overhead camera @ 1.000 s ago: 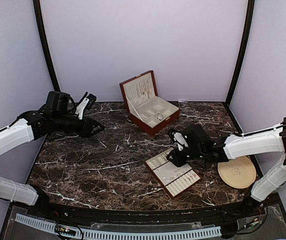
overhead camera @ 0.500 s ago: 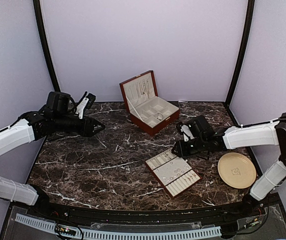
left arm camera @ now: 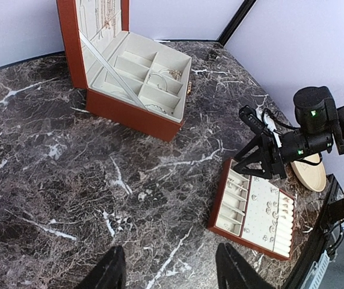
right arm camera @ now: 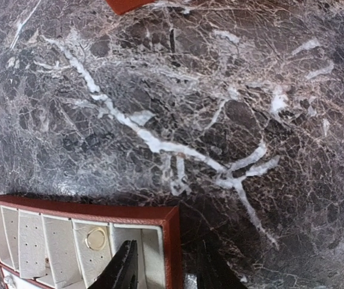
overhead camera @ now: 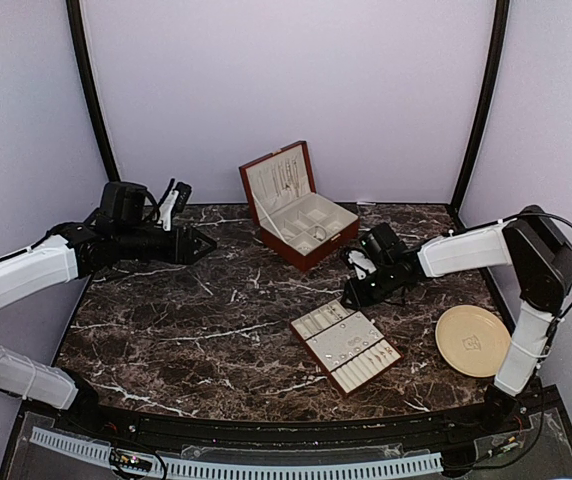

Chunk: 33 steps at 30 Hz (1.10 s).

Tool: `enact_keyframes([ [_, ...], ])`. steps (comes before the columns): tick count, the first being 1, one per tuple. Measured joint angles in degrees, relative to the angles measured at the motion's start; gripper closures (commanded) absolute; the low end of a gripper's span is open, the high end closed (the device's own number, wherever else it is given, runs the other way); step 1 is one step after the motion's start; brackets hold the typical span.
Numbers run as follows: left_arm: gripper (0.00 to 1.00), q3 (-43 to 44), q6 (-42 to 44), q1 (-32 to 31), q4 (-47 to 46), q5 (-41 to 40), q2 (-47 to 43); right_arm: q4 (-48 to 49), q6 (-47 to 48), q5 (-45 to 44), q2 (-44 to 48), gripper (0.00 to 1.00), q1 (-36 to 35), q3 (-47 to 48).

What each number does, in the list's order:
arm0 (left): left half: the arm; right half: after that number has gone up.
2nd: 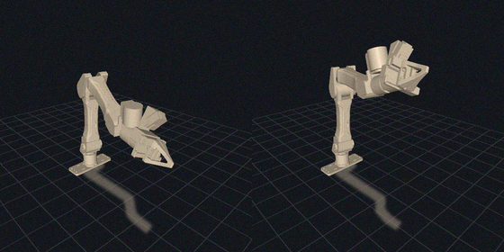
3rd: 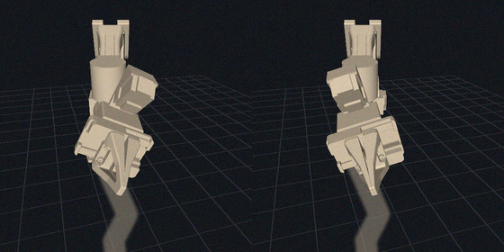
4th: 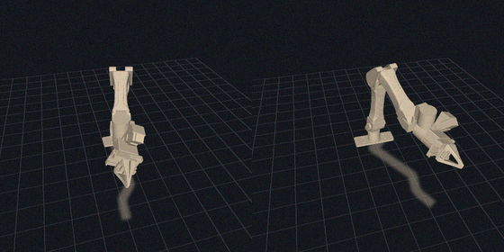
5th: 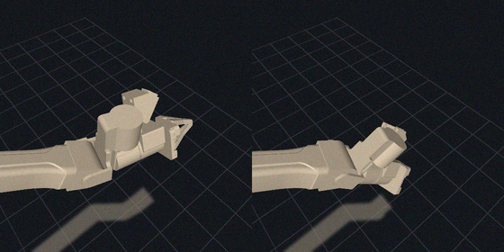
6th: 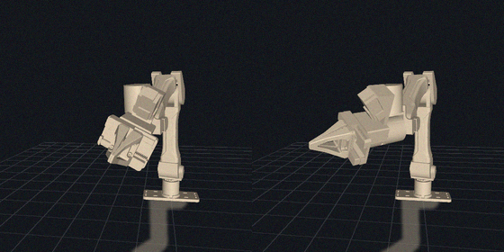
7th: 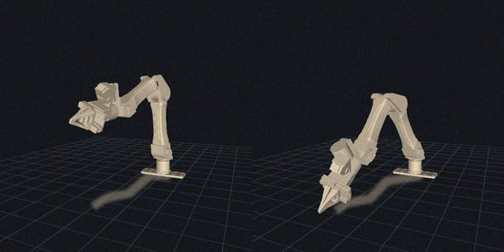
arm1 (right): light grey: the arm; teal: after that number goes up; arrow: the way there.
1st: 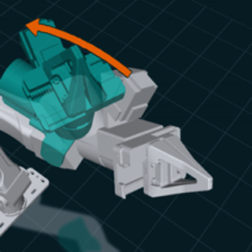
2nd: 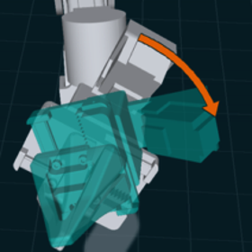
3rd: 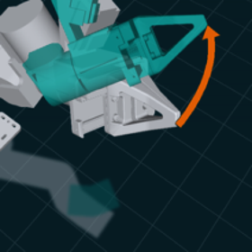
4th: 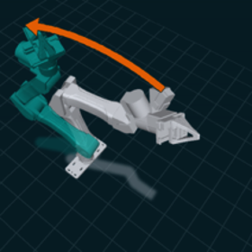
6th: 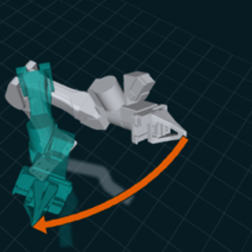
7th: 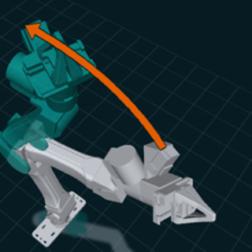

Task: Organize the mixed jewelry
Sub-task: Pick up the compartment layer from the center of the board.

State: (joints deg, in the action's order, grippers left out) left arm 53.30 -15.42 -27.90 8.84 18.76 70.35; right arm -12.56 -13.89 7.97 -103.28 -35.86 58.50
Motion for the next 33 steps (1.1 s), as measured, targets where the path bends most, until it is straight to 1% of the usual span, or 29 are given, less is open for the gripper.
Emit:
enact_keyframes([
  [8,0.47,-0.98,-3.17,0.0,-1.86,-1.09,0.0,-1.2,2.71,-0.28,-0.37,0.75,0.15,0.0],
  [13,0.47,-2.25,-4.55,0.0,-3.48,-1.44,0.85,-1.25,3.65,-0.68,-1.31,0.84,0.2,0.57],
  [17,0.47,-2.19,-4.74,0.0,-4.57,-1.51,2.4,-1.22,4.39,-0.68,-2.25,0.94,0.2,1.64],
  [19,0.44,-1.75,-4.55,0.0,-4.48,-1.75,3.52,-1.29,4.57,-0.72,-2.27,0.99,0.17,1.66],
  [21,0.41,-0.52,-4.07,0.0,-4.15,-2.14,4.87,-1.38,4.66,-0.79,-2.19,1.0,0.2,1.75],
  [23,0.39,1.84,-3.19,0.09,-3.58,-2.71,6.51,-1.44,4.55,-1.18,-2.19,1.0,0.26,1.81],
  [25,0.38,6.01,-2.05,0.37,-2.56,-3.19,9.14,-1.53,4.5,-1.55,-2.14,1.0,0.24,1.81],
  [30,0.32,20.28,1.29,2.16,-1.07,-3.32,18.99,-2.93,3.41,-3.21,-1.53,1.0,0.42,1.81],
  [32,0.19,26.18,2.36,3.13,-0.35,-3.34,23.67,-4.33,2.71,-4.02,-1.05,1.0,0.68,1.81],
  [33,0.15,29.75,3.15,3.74,0.13,-3.23,26.58,-4.98,2.45,-4.42,-0.74,1.0,0.81,1.81],
])
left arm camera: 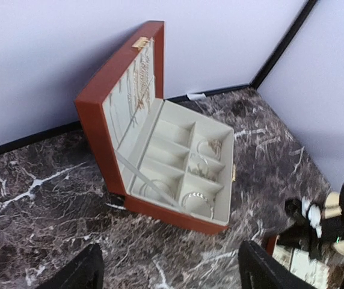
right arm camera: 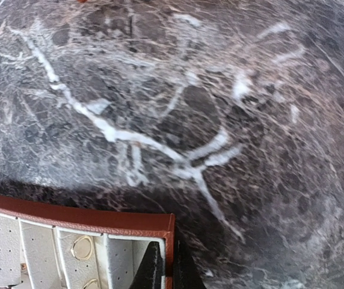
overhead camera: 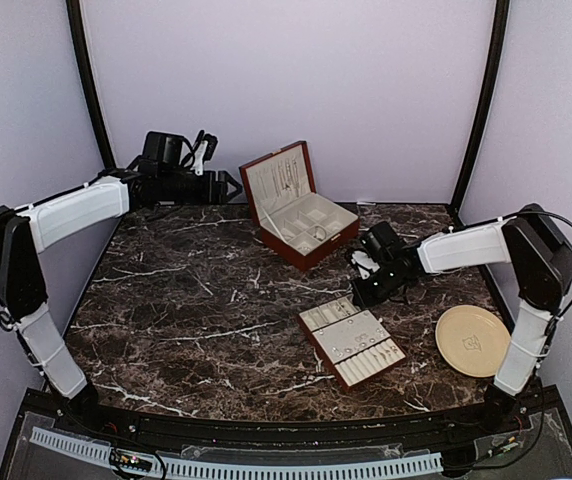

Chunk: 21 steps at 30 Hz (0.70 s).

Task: Organize the mixed jewelry
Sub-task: Pick up the compartment layer from the center of the board.

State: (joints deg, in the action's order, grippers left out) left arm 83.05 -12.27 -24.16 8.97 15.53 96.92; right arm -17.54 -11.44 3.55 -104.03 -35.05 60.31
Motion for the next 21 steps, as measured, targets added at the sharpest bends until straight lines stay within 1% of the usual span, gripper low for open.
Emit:
enact_keyframes([
  [3,0.11,11.72,1.33,1.88,2.43,0.92,9.18,-1.84,-0.63,-0.96,1.09,1.0,0.35,0.15],
  [7,0.08,33.0,3.78,3.93,8.07,1.64,23.61,-3.37,-1.29,-1.57,2.47,1.0,0.74,0.61],
  [9,0.06,41.29,5.09,4.61,10.16,1.49,29.27,-3.58,-1.44,-1.73,3.06,1.0,0.92,0.74],
  [12,0.03,45.51,6.27,5.55,11.34,1.57,33.33,-3.63,-1.75,-1.73,3.78,1.0,1.09,0.76],
  [19,0.02,45.9,8.28,6.78,10.86,8.41,37.22,-3.63,-2.6,-1.64,4.17,1.0,1.4,0.79],
  [21,0.06,45.9,8.92,6.75,10.14,10.05,38.01,-3.56,-2.64,-1.57,4.2,1.0,1.46,0.79],
])
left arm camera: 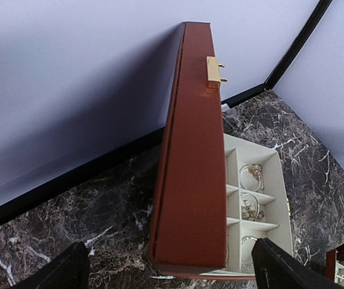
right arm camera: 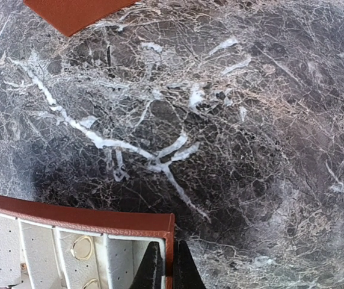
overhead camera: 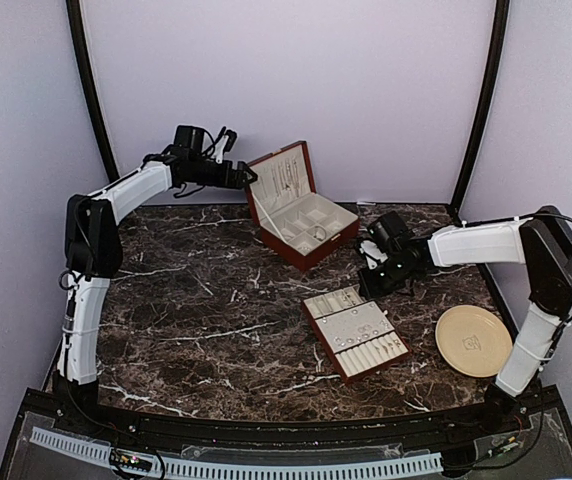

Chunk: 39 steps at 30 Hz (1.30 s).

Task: Organize the mixed jewelry
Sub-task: Pick up the compartment layer from the center of the board, then move the jewelry box to the center of the board.

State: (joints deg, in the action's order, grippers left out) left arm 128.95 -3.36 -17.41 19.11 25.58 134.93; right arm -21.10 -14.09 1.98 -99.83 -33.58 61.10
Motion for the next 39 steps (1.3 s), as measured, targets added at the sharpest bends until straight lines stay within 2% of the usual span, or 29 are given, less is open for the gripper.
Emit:
enact_keyframes([
  [2,0.17,0.02,0.42,0.0,-1.07,1.36,0.94,0.0,0.0,0.15,-0.02,1.0,0.04,0.02],
  [5,0.45,0.02,0.52,0.0,-2.8,3.43,2.43,0.0,-0.15,0.28,0.0,1.0,0.09,0.0],
  [6,0.51,0.02,0.7,0.0,-3.21,4.11,2.91,0.0,-0.22,0.33,-0.02,1.0,0.11,0.0],
  [9,0.59,0.0,0.63,-0.04,-4.09,5.11,3.61,-0.2,-0.68,0.26,0.13,1.0,0.2,0.0],
  [12,0.65,-1.97,0.61,-0.11,-7.13,5.53,3.08,-1.46,-1.84,-0.37,1.11,1.0,0.33,-0.07],
  [15,0.69,-7.54,0.55,-0.28,-10.93,5.22,1.07,-2.89,-3.37,-1.14,3.23,1.0,0.52,-0.5],
  [23,0.8,-28.39,-0.55,-1.55,-23.76,-0.59,-10.21,-8.7,-8.0,-5.35,6.97,1.0,1.14,-0.81],
  [29,0.84,-37.55,-1.29,-3.1,-27.65,-4.15,-16.04,-14.6,-11.58,-9.75,7.43,1.0,1.14,0.76],
  [39,0.84,-60.67,-6.29,-9.05,-34.05,-13.79,-32.68,-19.98,-16.76,-15.85,8.17,1.0,1.27,9.77],
])
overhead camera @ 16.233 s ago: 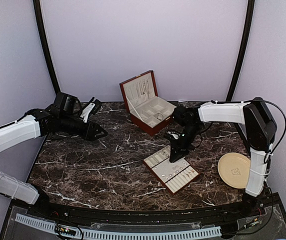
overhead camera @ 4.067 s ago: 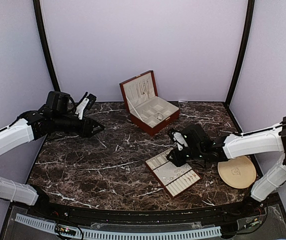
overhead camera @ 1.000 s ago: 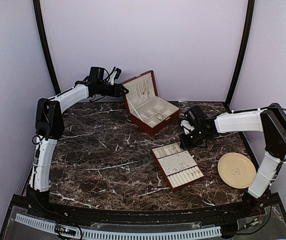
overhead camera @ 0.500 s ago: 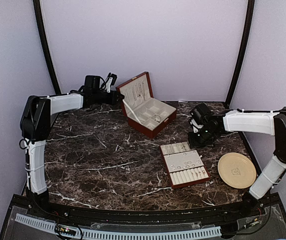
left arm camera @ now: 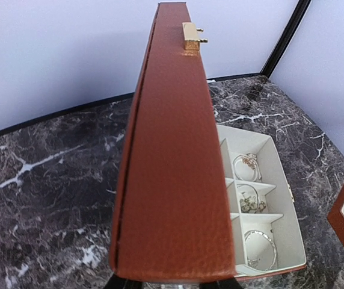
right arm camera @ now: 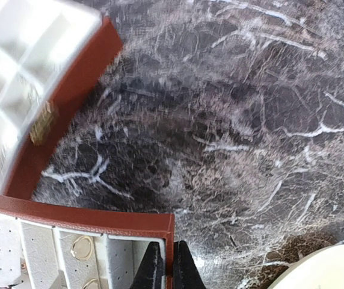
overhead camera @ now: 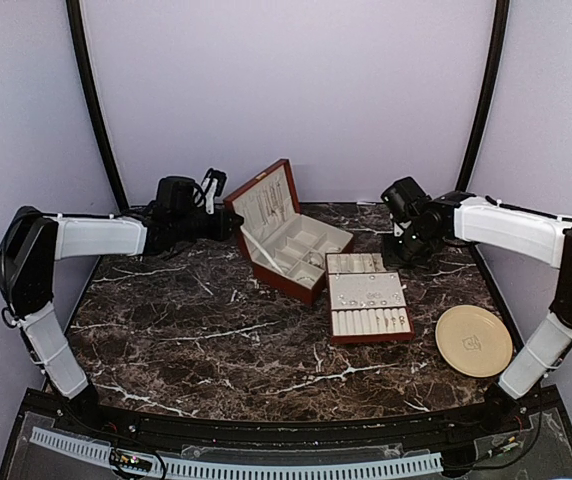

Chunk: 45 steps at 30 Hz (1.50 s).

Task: Organize the mixed jewelry
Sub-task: Move the jewelry box to the center of the board, then place the compartment layer in the jewelry box.

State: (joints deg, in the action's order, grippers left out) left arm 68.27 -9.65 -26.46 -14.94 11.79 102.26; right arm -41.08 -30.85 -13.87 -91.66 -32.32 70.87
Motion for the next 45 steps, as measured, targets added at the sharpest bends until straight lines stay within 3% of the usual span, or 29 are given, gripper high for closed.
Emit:
enact_keyframes([
  [11,0.82,-19.67,-10.84,-12.76,-1.44,-12.07,-17.84,-4.17,-3.8,-3.93,-1.73,1.0,0.07,5.62],
  [17,0.61,-25.24,-18.93,-19.8,-1.57,-17.79,-23.02,-5.35,-6.43,-5.44,-3.58,1.0,0.07,6.51],
  [24,0.44,-25.42,-24.68,-26.73,-3.43,-16.96,-23.19,-5.46,-9.62,-8.98,-4.17,1.0,-0.39,6.47],
  [35,0.33,-26.67,-25.64,-28.7,-3.32,-15.72,-24.63,-5.57,-13.38,-10.75,-11.21,1.0,-1.75,8.85],
  [45,0.32,-26.18,-23.85,-28.7,-2.6,-16.76,-24.7,-8.66,-18.27,-13.94,-17.79,1.0,-3.87,17.64],
])
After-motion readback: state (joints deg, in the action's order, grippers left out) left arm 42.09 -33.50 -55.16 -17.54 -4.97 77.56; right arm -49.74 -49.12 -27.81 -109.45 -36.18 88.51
